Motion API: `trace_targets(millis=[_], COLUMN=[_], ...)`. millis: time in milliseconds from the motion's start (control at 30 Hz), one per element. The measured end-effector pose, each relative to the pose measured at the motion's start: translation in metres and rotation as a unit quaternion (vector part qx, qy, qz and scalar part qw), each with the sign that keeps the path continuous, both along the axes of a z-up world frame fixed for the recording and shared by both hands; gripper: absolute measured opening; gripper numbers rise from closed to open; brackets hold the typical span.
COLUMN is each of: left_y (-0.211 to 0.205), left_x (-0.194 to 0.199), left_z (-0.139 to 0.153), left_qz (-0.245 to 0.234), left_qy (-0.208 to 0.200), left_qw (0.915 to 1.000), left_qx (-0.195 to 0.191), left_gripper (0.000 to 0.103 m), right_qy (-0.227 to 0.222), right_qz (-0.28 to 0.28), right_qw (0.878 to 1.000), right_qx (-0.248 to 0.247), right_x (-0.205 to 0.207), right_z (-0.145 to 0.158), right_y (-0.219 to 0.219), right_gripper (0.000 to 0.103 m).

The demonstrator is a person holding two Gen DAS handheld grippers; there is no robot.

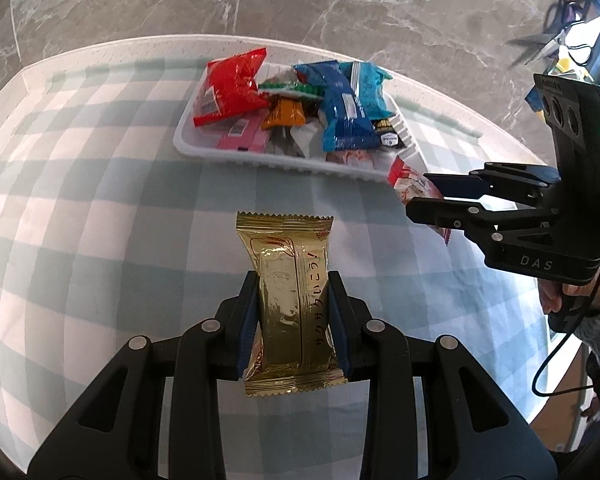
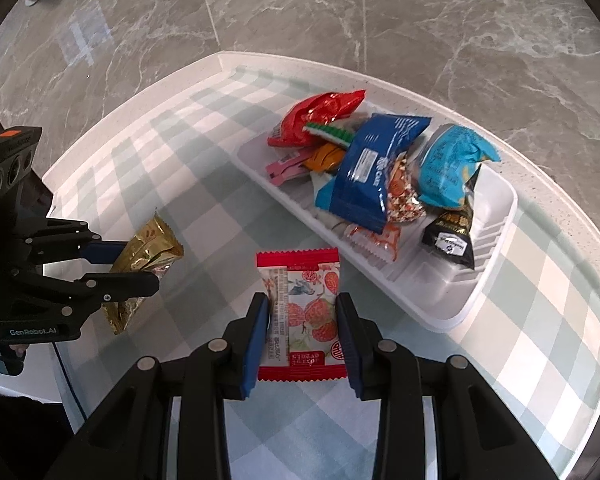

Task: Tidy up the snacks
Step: 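Carry the gold packet with the left tool while the right tool carries the red-white packet to the tray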

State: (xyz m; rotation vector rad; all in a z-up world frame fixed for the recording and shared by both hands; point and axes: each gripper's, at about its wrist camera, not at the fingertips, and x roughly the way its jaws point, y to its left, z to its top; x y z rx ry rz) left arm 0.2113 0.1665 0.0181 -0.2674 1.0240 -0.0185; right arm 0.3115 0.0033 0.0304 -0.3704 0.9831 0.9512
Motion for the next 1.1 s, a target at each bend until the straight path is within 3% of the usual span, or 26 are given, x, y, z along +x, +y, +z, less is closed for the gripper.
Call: trace_targets(millis=[1100], left_y=[0.034], left_x=[0.093], left_z=[0.034], left_qz=[-0.035], left_qy=[-0.043], left_qw=[0.9984], left_qx=[-0.012], left_gripper=[0.03], right_qy=[0.018], right_qz=[-0.085], right_qw=[0.995], right_qx=[0.046], right_x=[0.059], right_z=[0.028], right_y=[0.008], right_gripper=[0.037])
